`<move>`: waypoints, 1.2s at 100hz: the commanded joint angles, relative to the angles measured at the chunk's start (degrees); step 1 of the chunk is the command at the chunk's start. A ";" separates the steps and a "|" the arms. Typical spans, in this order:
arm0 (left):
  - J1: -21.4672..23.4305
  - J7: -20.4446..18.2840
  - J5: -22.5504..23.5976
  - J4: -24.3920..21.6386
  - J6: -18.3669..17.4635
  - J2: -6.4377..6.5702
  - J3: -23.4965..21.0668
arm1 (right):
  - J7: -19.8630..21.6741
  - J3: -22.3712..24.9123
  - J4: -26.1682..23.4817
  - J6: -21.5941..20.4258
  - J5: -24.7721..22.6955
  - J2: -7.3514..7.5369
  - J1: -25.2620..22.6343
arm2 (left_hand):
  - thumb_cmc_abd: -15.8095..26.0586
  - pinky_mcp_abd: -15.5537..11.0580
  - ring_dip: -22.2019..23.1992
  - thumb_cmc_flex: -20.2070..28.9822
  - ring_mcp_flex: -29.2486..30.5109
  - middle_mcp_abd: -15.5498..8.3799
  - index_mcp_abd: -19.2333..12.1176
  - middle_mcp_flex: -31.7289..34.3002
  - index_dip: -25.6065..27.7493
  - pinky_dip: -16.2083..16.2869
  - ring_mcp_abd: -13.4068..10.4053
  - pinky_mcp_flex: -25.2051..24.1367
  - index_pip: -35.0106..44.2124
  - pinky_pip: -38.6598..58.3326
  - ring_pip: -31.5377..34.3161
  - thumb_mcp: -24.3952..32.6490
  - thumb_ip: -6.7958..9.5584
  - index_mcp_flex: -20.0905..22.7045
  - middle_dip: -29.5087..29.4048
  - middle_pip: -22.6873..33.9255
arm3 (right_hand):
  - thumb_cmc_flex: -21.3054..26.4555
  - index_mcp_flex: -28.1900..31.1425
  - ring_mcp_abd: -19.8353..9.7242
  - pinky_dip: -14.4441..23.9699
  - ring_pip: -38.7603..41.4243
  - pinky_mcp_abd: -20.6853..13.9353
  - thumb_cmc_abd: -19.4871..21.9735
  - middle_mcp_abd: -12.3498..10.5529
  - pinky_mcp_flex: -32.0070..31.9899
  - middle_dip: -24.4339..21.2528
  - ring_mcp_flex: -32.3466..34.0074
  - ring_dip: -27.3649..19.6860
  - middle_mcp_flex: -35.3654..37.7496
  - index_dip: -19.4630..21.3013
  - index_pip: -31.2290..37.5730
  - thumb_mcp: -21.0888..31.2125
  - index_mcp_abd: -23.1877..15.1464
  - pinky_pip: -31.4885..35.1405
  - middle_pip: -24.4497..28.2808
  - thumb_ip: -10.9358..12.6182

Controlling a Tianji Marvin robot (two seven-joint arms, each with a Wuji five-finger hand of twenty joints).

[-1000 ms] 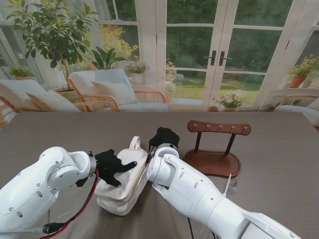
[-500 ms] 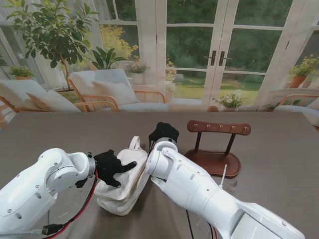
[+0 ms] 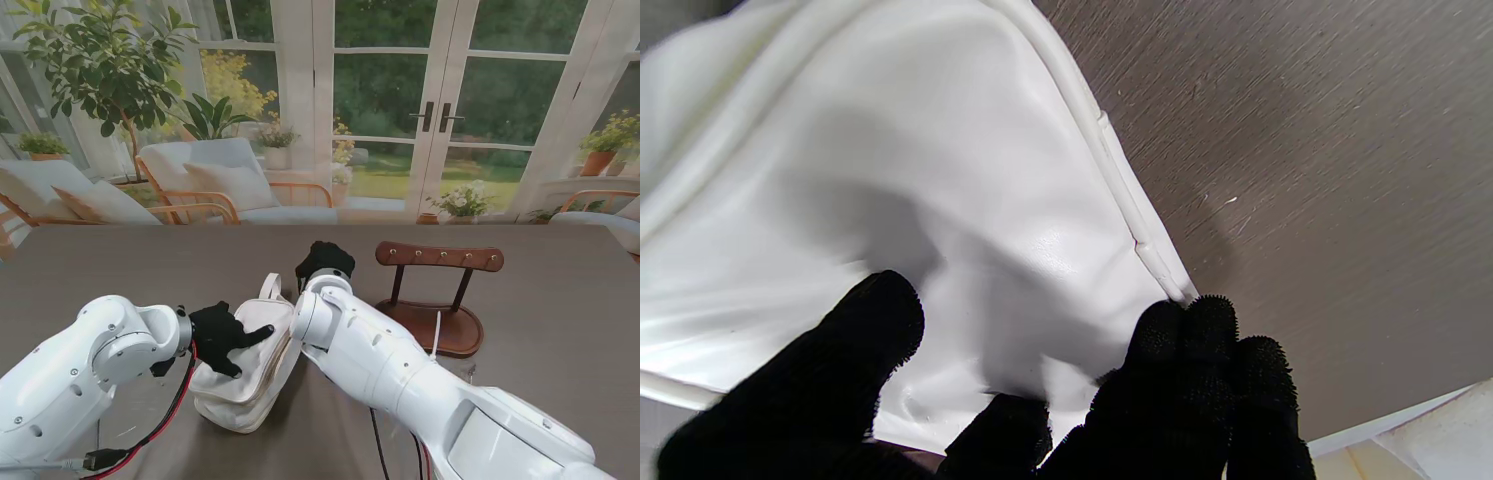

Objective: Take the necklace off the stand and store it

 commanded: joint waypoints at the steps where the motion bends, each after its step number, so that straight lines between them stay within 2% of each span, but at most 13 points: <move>1: 4.54 -4.59 0.24 4.48 -1.73 0.37 3.32 | 0.57 -0.02 0.87 -0.84 0.10 -0.88 2.09 | -9.88 -6.71 -0.75 -0.24 0.79 -18.82 -6.99 4.16 7.40 -0.37 -6.21 -1.19 76.29 -2.22 -0.34 -2.54 -1.82 14.70 1.73 5.20 | 0.97 -1.22 0.38 -0.30 -0.49 -0.45 8.65 1.05 12.03 -0.61 0.79 -0.15 -1.50 -0.83 -0.43 -1.25 -1.17 -0.53 -0.10 1.20; 16: 4.56 -5.11 -0.07 4.22 -1.59 0.43 3.41 | 0.60 -0.53 4.28 -1.95 0.83 -2.50 3.30 | -9.92 -6.73 -0.76 -0.21 0.79 -18.78 -7.02 4.19 7.40 -0.40 -6.23 -1.17 76.29 -2.25 -0.33 -2.46 -1.84 14.67 1.72 5.21 | 0.89 -1.20 0.31 -0.21 -0.53 -0.50 8.80 1.04 12.02 -0.66 0.86 -0.05 -1.64 -0.89 -0.55 -1.39 -1.32 -0.57 -0.07 1.29; 26: 4.52 -5.50 -0.30 4.10 -1.33 0.47 3.54 | 0.67 -0.62 5.53 -2.36 1.15 -3.05 3.74 | -9.79 -6.72 -0.75 -0.29 0.75 -18.75 -7.00 4.16 7.40 -0.41 -6.14 -1.21 76.27 -2.27 -0.34 -2.48 -1.86 14.60 1.72 5.21 | 0.70 -1.17 0.33 -0.17 -0.54 -0.51 8.88 1.00 12.02 -0.67 0.87 0.00 -1.64 -0.88 -0.61 -1.47 -1.31 -0.58 -0.02 1.29; 35: 4.41 -5.73 -0.44 4.06 -1.14 0.49 3.72 | 1.07 -0.66 5.14 -2.39 1.03 -2.64 3.62 | -9.71 -6.77 -0.75 -0.24 0.69 -18.82 -6.94 4.07 7.37 -0.41 -6.22 -1.28 76.21 -2.27 -0.34 -2.48 -1.85 14.52 1.73 5.19 | -0.16 -1.09 0.34 -0.11 -0.55 -0.61 9.15 1.02 11.99 -0.69 0.87 0.05 -1.65 -0.97 -0.89 -1.56 -1.14 -0.57 0.03 1.29; 50: 3.94 -5.59 -0.75 4.27 -1.18 0.52 4.29 | 2.24 -0.81 2.55 -2.38 -0.04 -0.67 2.74 | -9.74 -6.70 -0.75 -0.11 0.71 -18.72 -6.91 4.11 7.36 -0.40 -6.18 -1.30 76.20 -2.27 -0.33 -2.50 -1.83 14.54 1.76 5.26 | -1.77 -0.27 0.36 0.09 -0.63 -0.55 9.25 1.13 11.88 -0.79 0.89 0.15 -1.54 -1.39 -2.37 -0.87 -0.67 -0.47 0.06 1.64; 56: 3.63 -5.68 -1.02 4.33 -1.30 0.57 4.67 | 2.68 -0.97 2.66 -2.26 -0.28 -0.59 2.89 | -9.82 -6.72 -0.76 -0.18 0.68 -18.73 -6.93 4.12 7.36 -0.38 -6.15 -1.23 76.21 -2.23 -0.34 -2.50 -1.84 14.56 1.75 5.27 | -1.61 -0.12 0.39 0.11 -0.60 -0.59 9.29 1.13 11.91 -0.80 0.88 0.18 -1.50 -1.31 -2.37 -0.87 -0.74 -0.46 0.05 1.64; 75: 3.35 -6.00 -1.52 4.30 -1.41 0.65 4.95 | 2.98 -1.62 6.05 -3.27 0.64 -2.58 4.38 | -9.75 -6.78 -0.77 -0.23 0.79 -18.83 -7.09 4.14 7.36 -0.40 -6.25 -1.19 76.24 -2.23 -0.31 -2.43 -1.84 14.59 1.74 5.27 | -1.79 0.38 0.64 0.21 -0.43 -0.36 9.79 1.14 11.88 -0.84 0.87 0.31 -1.32 -1.18 -2.59 -1.54 -1.76 -0.42 -0.05 1.61; 98: 3.03 -6.85 -2.40 4.29 -1.09 0.76 5.10 | 2.97 -2.60 12.04 -5.96 1.82 -6.50 6.11 | -9.77 -6.75 -0.77 -0.22 0.70 -18.76 -6.96 4.08 7.28 -0.45 -6.25 -1.25 76.05 -2.26 -0.30 -2.45 -1.85 14.24 1.75 5.29 | -2.07 0.58 0.52 0.28 -0.42 -0.46 10.13 0.89 11.91 -0.82 0.87 0.36 -1.33 -1.23 -3.29 -2.10 -2.98 -0.37 -0.15 1.78; 113: 2.73 -7.22 -3.04 4.53 -1.14 0.85 5.23 | 3.03 -2.73 15.59 -7.83 2.29 -8.66 6.89 | -9.75 -6.79 -0.76 -0.18 0.67 -18.70 -7.02 4.04 7.32 -0.46 -6.20 -1.25 76.20 -2.25 -0.29 -2.48 -1.85 14.56 1.73 5.27 | -2.16 0.66 0.64 0.31 -0.45 -0.49 10.17 0.94 11.82 -0.81 0.86 0.38 -1.32 -1.19 -3.58 -2.25 -3.14 -0.39 -0.22 1.87; 120: 2.61 -7.35 -3.31 4.66 -1.19 0.89 5.25 | 3.31 -2.93 16.49 -8.46 2.31 -9.20 7.08 | -9.68 -6.85 -0.77 -0.18 0.64 -18.75 -6.99 4.06 7.30 -0.49 -6.25 -1.30 76.14 -2.29 -0.30 -2.54 -1.86 14.40 1.73 5.27 | -2.22 0.68 0.60 0.33 -0.44 -0.45 10.29 0.83 11.80 -0.80 0.88 0.39 -1.31 -1.17 -3.62 -2.27 -3.13 -0.38 -0.23 1.87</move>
